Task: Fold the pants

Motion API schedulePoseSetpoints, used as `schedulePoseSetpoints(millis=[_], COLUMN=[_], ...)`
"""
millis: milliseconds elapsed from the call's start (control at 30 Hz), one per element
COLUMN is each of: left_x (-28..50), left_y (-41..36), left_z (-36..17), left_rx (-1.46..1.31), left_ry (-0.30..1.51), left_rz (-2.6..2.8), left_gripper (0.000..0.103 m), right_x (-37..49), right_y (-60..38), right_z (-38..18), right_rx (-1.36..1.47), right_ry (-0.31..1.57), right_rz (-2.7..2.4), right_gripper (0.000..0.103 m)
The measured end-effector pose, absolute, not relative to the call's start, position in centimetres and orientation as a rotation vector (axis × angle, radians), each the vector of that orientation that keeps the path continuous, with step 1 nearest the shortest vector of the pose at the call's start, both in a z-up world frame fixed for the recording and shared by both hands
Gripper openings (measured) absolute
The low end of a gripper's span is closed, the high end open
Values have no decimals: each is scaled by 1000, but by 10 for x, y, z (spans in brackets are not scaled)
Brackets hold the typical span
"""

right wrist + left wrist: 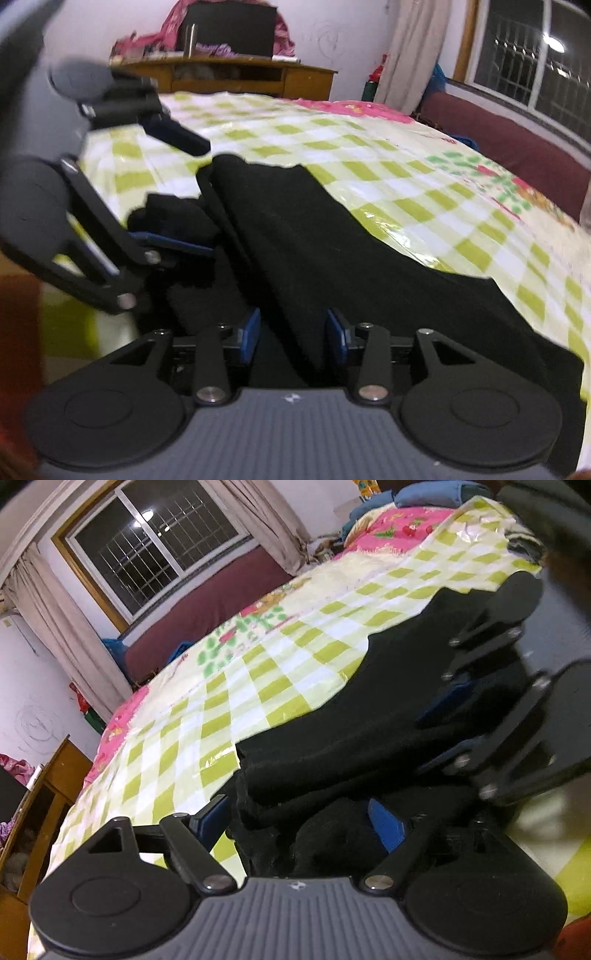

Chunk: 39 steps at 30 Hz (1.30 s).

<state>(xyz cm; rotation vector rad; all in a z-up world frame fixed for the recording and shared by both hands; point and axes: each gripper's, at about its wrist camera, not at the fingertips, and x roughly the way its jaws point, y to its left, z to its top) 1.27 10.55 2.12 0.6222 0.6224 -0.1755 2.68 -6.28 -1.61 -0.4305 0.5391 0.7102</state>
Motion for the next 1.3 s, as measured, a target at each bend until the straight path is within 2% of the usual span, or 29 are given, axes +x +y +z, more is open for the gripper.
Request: schedulePoseSetpoints(millis=[133,367,500,567,600,633,767,867,1100,1167,1200,1267,1300], left_x=[10,8,8,8,8,7,5,3,0,0,1,-2,-4], left_y=[115,153,139,136,139,142,150,149,152,151,151,153,152], left_z=[15,14,5,6,7,8,11,5,-5,-9,-9,-4,-2], left_rx=[582,329,399,418,408,394,352,359,327,329,333,329,344], left_ry=[661,786,775,760,760,762,756,760,795,813,826,819,814], left_rz=[-157,-67,-82,-88,-91,-91,-90,-94,-82,-80,-73,-77,-75], left_gripper=[96,99,99,99,99,99,99,99,99,100,100,100,100], right_x=[29,29,33,37,41,45,45,26,-3,6,14,19,18], right_y=[-47,-27,-5,2,2,1,-9,-4,24,27,28,24,21], right_z=[-16,-14,-10,-9,-8,-5,25,41,8,0,-6,-6,-1], right_rx=[-456,-432,-464,-473,-454,-418,-277,-307,-440,-437,-422,-385,-364], right_ry=[479,435,399,418,441,466,467,374,359,423,473,496,493], right_rz=[682,705,709,697,695,692,688,713,862,883,895,900,903], right_gripper=[42,41,41,33,15,9,9,8,9,10,13,13,17])
